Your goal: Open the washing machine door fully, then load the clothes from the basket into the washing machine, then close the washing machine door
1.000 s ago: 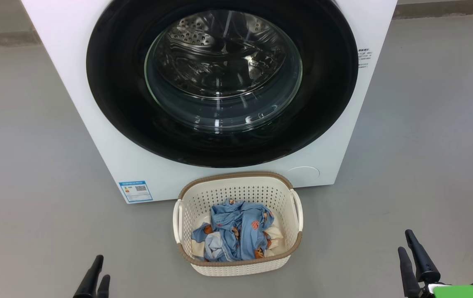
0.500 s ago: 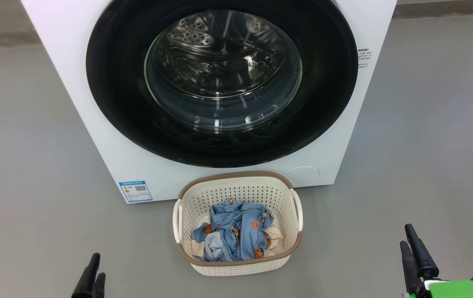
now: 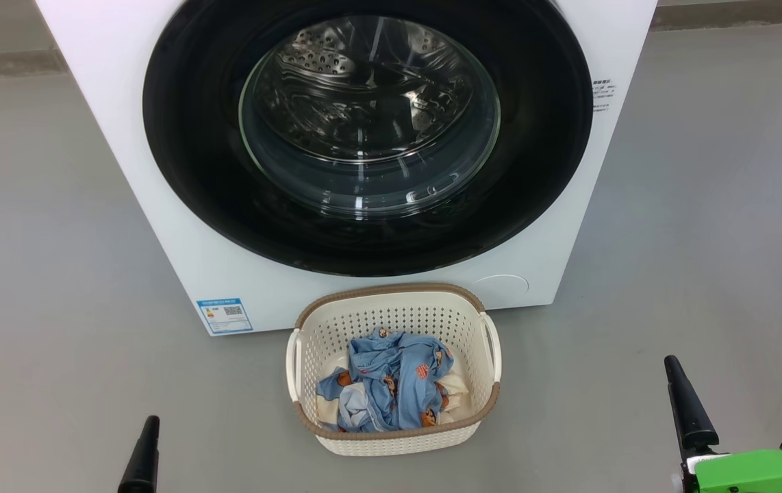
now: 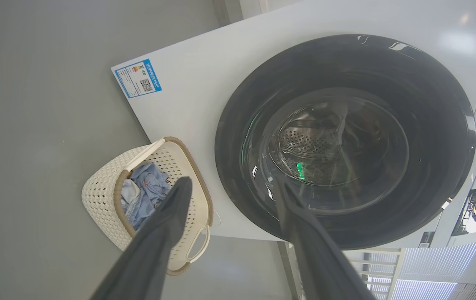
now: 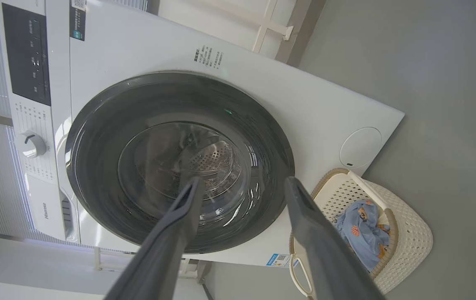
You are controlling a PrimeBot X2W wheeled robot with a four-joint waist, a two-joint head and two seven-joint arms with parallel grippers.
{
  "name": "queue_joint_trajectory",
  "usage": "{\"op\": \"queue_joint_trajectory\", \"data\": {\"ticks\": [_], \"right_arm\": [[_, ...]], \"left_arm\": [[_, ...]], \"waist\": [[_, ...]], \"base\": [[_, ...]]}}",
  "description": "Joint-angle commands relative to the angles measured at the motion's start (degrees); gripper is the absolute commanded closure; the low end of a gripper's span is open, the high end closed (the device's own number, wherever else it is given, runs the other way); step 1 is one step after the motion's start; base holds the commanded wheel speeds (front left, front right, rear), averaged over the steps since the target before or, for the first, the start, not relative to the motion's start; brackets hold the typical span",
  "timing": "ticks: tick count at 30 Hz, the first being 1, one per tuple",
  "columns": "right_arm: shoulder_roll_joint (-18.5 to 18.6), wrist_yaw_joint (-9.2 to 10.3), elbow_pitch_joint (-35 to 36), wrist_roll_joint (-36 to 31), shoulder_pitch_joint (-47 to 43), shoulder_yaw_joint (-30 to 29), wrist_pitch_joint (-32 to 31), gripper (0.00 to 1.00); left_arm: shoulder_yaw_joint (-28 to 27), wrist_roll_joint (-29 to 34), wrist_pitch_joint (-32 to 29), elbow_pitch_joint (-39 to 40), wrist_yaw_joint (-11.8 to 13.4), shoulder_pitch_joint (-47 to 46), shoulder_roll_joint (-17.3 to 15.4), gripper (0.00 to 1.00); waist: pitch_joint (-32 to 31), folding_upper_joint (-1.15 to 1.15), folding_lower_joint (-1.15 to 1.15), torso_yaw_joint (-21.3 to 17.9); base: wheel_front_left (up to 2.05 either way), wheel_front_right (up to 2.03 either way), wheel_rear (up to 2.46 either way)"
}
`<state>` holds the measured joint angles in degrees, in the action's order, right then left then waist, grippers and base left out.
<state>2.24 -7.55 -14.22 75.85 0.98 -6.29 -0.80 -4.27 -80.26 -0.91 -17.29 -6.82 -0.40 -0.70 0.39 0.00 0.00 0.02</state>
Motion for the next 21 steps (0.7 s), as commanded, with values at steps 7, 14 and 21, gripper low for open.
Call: {"op": "queue_joint_trajectory", "data": {"ticks": [7, 14, 21], "right_arm": [[1.5, 0.02, 3.1, -8.4, 1.9, 1.7, 1.7, 0.00], [2.3, 0.02, 3.9, -16.1, 2.0, 3.1, 2.9, 0.00], [2.9, 0.03, 4.1, -22.0, 1.9, 4.2, 4.1, 0.00]], "left_arm": [[-0.9, 8.1, 1.7, 2.6, -0.3, -1.7, -1.1, 0.00], [-0.8, 17.5, 2.9, 3.7, -0.4, -1.4, -1.2, 0.00], [-0.1, 25.8, 4.1, 4.4, -0.4, -1.2, -1.2, 0.00]], "waist": [[0.0, 0.00, 0.00, 0.0], [0.0, 0.00, 0.00, -0.1], [0.0, 0.00, 0.00, -0.1]], "base": [[0.00, 0.00, 0.00], [0.00, 0.00, 0.00], [0.00, 0.00, 0.00]]}}
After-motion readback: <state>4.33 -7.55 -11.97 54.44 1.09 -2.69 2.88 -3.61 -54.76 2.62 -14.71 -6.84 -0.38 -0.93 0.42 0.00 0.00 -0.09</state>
